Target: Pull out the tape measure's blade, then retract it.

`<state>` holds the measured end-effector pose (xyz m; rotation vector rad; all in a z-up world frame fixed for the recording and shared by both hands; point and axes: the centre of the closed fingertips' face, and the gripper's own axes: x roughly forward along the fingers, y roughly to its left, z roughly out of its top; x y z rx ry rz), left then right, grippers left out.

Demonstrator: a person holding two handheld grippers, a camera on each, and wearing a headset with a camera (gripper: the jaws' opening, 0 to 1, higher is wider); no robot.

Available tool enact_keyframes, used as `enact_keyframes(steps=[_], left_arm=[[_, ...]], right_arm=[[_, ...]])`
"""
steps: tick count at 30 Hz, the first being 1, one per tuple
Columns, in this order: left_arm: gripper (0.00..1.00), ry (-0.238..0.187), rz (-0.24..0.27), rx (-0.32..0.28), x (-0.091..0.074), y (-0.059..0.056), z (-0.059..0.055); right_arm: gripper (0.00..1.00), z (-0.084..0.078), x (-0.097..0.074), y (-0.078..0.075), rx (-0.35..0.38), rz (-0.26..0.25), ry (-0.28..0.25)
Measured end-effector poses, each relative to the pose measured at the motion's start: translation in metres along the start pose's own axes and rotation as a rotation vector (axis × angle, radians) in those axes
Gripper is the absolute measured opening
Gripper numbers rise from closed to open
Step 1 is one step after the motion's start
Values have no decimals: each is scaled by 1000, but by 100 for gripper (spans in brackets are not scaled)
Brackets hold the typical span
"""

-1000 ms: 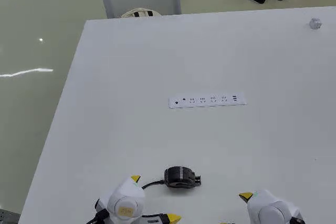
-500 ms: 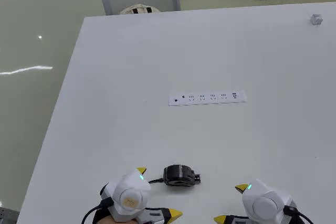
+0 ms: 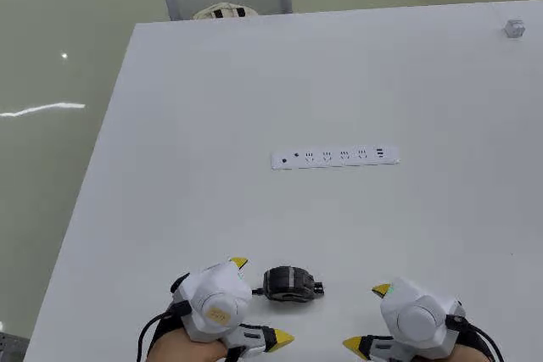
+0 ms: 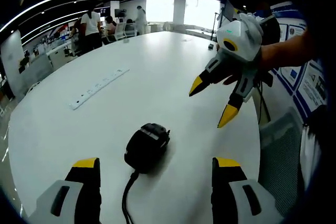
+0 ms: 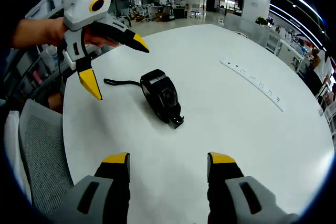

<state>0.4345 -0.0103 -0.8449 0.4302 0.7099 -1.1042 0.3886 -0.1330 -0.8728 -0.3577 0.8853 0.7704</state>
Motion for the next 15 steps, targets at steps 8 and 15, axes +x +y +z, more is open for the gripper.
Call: enact_keyframes(steps=[8,15], left_arm=[[83,19,-41,57,10,-2,1],[81,36,-71,108,21,0,3]], right_arm=[[56,4,7,-4,-64,30,-1],[52,9,14,-10,-120,52,-18]])
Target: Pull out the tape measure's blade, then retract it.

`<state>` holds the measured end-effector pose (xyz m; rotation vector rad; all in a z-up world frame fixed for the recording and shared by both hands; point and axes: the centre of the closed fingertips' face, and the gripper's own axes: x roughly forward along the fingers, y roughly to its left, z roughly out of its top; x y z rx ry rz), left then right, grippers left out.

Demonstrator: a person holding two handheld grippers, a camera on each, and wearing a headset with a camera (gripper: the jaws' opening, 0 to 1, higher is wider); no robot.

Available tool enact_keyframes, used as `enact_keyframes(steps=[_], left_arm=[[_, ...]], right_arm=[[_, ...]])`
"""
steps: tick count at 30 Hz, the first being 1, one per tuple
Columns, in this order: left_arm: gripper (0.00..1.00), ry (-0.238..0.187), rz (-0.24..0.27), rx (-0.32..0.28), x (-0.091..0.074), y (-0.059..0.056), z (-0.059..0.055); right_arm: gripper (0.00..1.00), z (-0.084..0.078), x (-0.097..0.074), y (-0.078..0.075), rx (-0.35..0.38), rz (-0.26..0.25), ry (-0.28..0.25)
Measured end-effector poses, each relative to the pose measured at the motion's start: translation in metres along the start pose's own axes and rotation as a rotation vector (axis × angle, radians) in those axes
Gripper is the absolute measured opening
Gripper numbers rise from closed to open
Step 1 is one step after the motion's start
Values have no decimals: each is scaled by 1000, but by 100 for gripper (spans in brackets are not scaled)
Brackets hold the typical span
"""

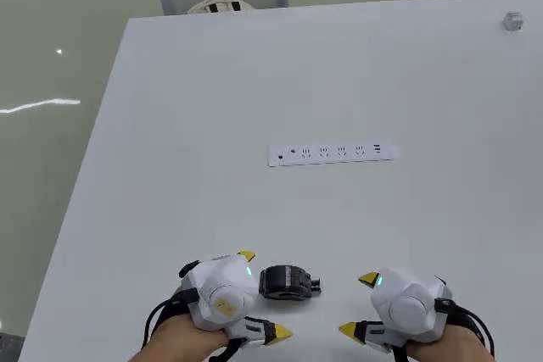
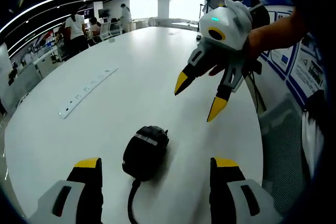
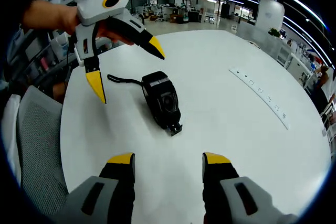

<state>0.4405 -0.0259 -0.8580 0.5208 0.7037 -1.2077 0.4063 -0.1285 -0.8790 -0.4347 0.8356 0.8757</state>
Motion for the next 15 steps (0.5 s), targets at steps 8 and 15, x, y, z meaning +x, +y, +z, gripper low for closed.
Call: enact_keyframes(steps=[8,15], left_arm=[[80,23,-25,56,9,4,1],[78,35,-45,94,15,6,0]], right_arm=[[51,1,9,-3,-35,25,0],[49,-1,19,-3,-88,48,21]])
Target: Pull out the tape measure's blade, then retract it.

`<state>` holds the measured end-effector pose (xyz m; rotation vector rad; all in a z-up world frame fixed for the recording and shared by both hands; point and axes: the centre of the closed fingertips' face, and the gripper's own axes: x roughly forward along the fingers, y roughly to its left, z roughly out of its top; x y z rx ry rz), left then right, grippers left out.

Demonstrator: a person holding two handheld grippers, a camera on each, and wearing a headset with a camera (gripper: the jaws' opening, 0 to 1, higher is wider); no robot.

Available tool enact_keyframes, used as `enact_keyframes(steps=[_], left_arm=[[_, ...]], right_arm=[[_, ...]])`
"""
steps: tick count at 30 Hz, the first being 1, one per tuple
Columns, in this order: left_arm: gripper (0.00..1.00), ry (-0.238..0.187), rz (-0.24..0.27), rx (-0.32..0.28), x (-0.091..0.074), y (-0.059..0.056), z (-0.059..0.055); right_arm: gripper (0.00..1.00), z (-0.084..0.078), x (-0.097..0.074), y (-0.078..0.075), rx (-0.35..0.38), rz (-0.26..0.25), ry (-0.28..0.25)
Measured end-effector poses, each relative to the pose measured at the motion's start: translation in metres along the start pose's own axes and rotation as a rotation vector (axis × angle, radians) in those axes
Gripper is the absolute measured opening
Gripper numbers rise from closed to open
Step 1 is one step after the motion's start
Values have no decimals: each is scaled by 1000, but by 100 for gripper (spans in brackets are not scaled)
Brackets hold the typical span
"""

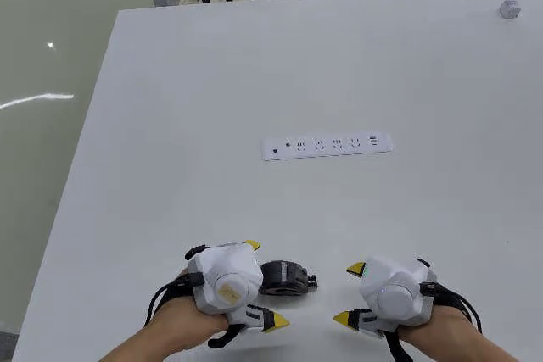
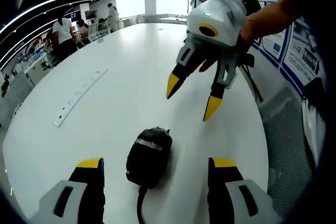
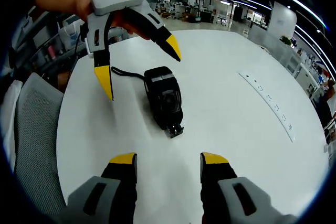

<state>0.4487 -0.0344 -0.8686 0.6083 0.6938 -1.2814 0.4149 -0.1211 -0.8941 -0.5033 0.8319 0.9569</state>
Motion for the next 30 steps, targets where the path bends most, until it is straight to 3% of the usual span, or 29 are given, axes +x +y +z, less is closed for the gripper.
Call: enact_keyframes(steps=[11,12,18,30], left_arm=[[73,14,-15,39,4,0,-2],[73,29,-36,85,10,0,-4],[72,47,-55,129,17,0,-5],[68,58,-76,164,27,1,-6]], right_arm=[[46,0,6,0,-23,16,7],[45,-2,16,-2,-56,36,21],[44,-2,26,-5,-92,49,33],[40,2,38,-14,-130,58,36]])
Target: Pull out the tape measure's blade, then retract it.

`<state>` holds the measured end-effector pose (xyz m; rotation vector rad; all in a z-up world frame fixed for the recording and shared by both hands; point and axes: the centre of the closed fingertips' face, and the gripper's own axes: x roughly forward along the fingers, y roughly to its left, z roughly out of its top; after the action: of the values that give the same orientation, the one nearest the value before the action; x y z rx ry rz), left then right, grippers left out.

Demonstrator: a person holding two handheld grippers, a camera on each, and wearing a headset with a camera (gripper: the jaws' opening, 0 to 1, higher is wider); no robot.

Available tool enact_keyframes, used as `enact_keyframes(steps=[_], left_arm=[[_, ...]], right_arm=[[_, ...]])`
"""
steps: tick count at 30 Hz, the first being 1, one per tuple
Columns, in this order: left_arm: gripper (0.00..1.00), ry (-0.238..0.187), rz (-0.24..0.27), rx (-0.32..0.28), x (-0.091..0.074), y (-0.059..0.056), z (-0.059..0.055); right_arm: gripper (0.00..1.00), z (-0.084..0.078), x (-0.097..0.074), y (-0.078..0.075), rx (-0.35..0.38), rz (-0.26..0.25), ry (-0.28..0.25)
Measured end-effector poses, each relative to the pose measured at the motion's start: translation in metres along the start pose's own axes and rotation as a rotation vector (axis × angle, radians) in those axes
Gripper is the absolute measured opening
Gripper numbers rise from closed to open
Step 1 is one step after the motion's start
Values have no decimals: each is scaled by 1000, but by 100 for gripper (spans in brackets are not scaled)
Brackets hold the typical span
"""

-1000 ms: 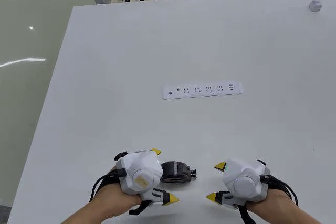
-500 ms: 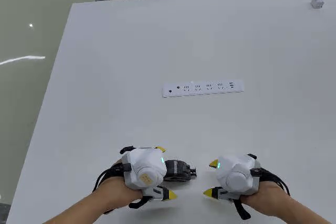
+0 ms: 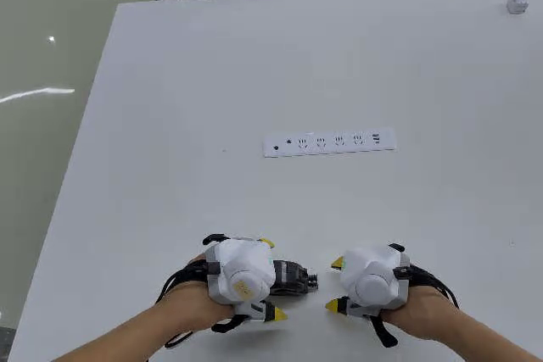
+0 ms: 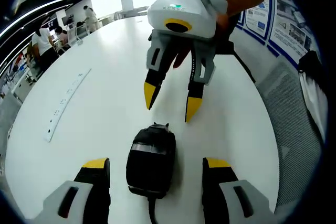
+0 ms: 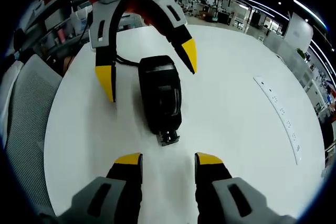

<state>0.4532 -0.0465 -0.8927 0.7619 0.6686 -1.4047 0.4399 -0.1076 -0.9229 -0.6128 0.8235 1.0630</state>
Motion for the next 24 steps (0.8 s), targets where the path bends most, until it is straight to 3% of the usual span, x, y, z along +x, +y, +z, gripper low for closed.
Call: enact_keyframes(steps=[17,24], left_arm=[[59,4,-15,40,11,3,1],[55,19,-27,83,16,2,-3]], right_arm=[[35,4,14,-6,-47,22,7],[34,4,19,-5,-69,42,15]])
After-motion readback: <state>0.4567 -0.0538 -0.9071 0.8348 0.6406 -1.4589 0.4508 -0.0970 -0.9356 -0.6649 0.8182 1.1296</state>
